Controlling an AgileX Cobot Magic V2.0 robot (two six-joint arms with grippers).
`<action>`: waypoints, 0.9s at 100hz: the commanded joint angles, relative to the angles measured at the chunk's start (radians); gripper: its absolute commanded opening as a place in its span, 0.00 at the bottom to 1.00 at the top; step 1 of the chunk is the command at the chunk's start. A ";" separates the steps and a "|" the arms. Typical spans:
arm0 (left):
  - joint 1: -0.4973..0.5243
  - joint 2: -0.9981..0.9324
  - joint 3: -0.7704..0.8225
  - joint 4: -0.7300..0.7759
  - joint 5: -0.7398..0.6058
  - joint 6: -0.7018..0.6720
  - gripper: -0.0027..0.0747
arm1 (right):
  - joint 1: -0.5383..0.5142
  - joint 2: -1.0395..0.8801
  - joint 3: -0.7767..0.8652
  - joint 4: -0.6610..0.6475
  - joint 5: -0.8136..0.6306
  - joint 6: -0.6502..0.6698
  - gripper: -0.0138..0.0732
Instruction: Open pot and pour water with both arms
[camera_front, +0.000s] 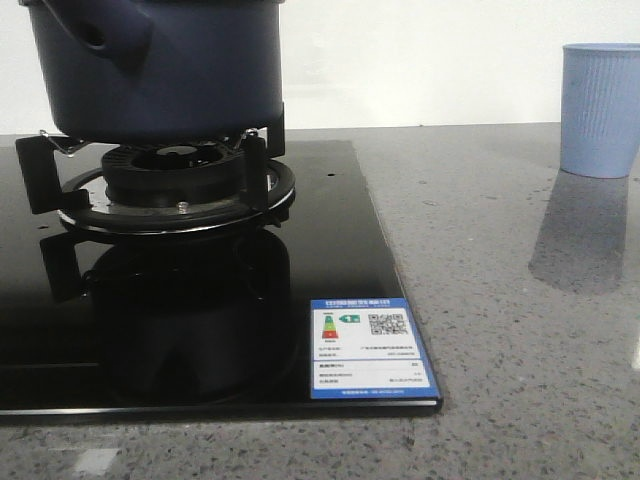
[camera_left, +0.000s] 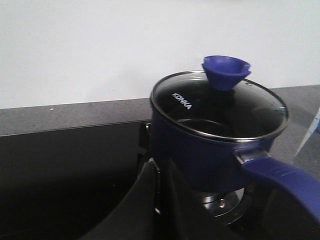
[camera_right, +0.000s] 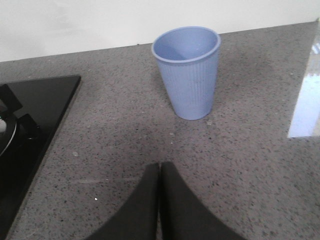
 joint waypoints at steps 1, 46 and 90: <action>-0.054 0.047 -0.057 -0.038 -0.095 0.017 0.03 | 0.018 0.038 -0.056 -0.005 -0.072 -0.015 0.10; -0.331 0.332 -0.138 -0.052 -0.391 0.017 0.70 | 0.035 0.068 -0.073 0.014 -0.064 -0.015 0.85; -0.360 0.687 -0.315 -0.031 -0.527 0.017 0.70 | 0.035 0.068 -0.073 0.020 -0.058 -0.015 0.84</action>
